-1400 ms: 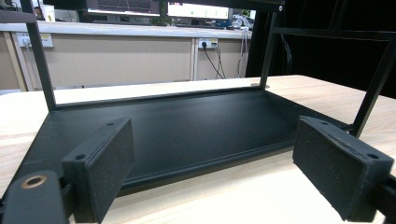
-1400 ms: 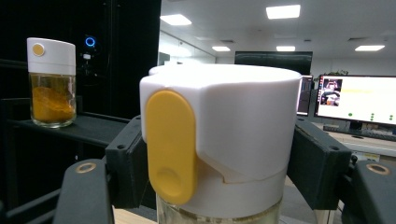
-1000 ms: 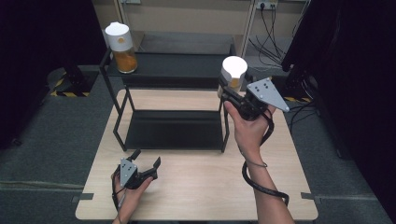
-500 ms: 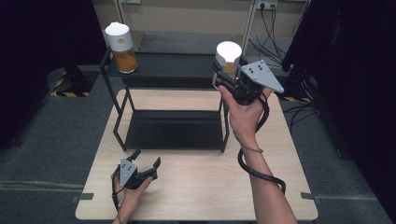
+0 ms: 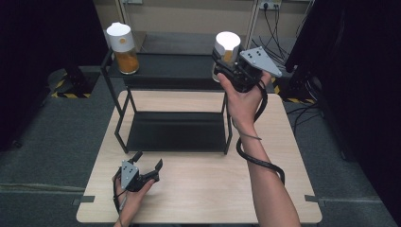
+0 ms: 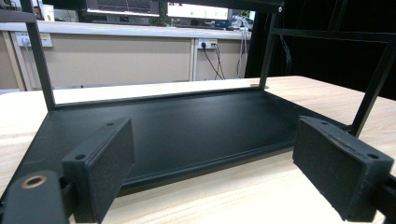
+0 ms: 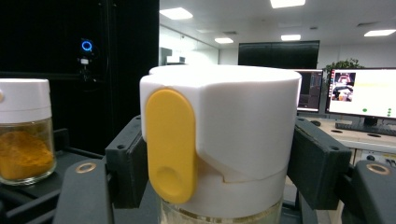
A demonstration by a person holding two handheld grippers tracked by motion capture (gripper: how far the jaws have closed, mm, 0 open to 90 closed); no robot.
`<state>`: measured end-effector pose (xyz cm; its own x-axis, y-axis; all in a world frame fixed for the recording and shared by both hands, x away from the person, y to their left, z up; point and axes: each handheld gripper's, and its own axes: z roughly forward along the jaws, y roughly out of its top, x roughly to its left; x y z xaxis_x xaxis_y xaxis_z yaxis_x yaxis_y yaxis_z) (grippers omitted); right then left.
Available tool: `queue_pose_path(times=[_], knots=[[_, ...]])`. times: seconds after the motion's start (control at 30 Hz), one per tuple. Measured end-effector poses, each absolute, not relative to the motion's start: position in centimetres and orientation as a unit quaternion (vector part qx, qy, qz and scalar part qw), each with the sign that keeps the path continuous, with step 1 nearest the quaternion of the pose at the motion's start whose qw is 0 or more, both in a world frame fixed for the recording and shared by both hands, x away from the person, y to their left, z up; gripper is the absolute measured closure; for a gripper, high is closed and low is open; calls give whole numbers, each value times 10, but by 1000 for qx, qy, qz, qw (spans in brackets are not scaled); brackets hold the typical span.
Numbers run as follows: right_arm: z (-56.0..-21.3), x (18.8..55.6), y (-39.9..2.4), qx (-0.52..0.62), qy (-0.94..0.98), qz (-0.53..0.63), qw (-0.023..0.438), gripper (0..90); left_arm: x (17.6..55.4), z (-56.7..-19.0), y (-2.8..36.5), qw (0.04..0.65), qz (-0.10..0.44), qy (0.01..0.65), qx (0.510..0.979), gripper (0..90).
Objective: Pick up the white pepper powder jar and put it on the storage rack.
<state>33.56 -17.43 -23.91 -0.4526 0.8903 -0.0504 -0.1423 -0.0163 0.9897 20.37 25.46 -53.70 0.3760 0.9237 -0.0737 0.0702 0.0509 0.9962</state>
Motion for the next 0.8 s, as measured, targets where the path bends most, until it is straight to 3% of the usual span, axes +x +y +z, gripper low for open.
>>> queue_pose_path(times=[0.8], knots=[[-225,383,-161,367,575,620,386,309,204,-538,255,590,363,425,584,126]])
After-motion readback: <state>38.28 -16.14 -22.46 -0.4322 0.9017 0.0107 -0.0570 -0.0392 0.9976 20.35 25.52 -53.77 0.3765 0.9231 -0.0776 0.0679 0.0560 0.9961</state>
